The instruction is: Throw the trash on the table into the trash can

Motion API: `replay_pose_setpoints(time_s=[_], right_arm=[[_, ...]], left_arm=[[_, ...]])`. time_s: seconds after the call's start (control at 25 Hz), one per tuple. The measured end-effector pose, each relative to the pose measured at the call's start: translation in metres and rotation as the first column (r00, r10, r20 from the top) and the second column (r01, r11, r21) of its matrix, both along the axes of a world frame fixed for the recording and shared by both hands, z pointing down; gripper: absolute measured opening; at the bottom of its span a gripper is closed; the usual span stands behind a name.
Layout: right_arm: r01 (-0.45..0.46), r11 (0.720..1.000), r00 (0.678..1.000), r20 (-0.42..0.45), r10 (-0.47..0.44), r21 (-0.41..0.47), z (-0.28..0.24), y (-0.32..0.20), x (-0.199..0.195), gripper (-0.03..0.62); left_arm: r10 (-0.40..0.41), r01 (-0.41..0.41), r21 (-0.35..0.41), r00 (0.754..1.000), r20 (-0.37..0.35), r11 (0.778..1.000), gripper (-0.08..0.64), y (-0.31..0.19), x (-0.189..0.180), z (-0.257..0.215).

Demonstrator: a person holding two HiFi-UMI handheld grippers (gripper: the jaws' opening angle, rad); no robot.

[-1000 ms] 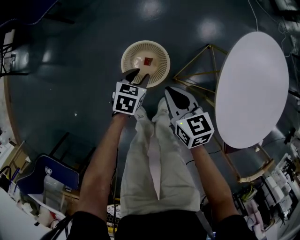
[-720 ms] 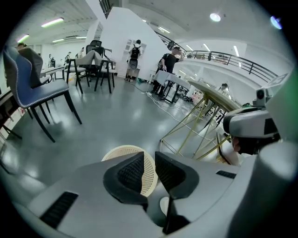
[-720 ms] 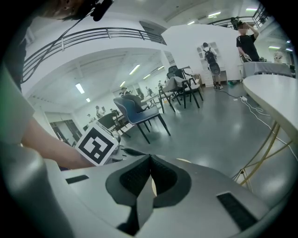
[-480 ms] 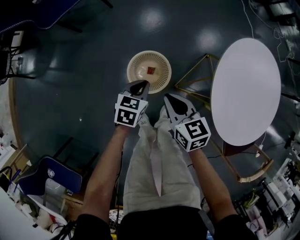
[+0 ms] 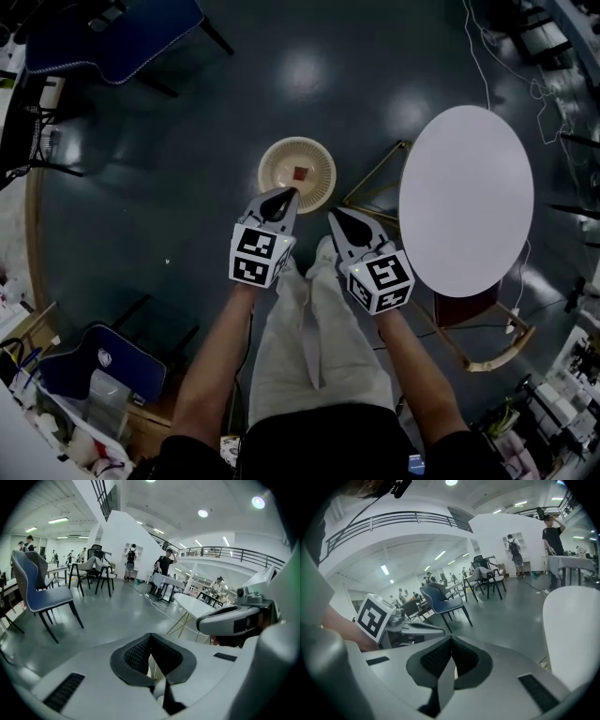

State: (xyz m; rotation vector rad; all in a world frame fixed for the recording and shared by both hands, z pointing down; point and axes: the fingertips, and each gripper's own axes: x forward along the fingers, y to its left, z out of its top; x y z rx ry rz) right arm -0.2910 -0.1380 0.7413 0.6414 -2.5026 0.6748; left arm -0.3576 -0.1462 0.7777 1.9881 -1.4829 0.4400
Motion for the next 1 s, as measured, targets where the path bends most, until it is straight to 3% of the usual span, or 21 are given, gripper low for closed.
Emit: replay_pose_setpoints(time_s=[0.4,0.6,1.0], right_arm=[[-0.018,0.998,1.000,0.021,0.017,0.058,-0.096,-0.012,0.005,0.018],[0.033,0.989,0.999,0.022,-0.037,0.143,-0.151,-0.008,-0.003,0.018],[-0.002,0.961,0.994,0.104,-0.028,0.276,-0.262,-0.001,-0.015,0.018]], left_arm=[[-0.034,0.035,0.134,0.999,-0.011,0.990,0.015,0.002,-0.008,-0.135],[-0.052,0.052,0.185,0.999,-0.005,0.981,0.015,0.016,-0.011,-0.194],[-0.071,0.077,0.303,0.997,-0.030,0.950,0.015,0.046,-0.015,-0.291]])
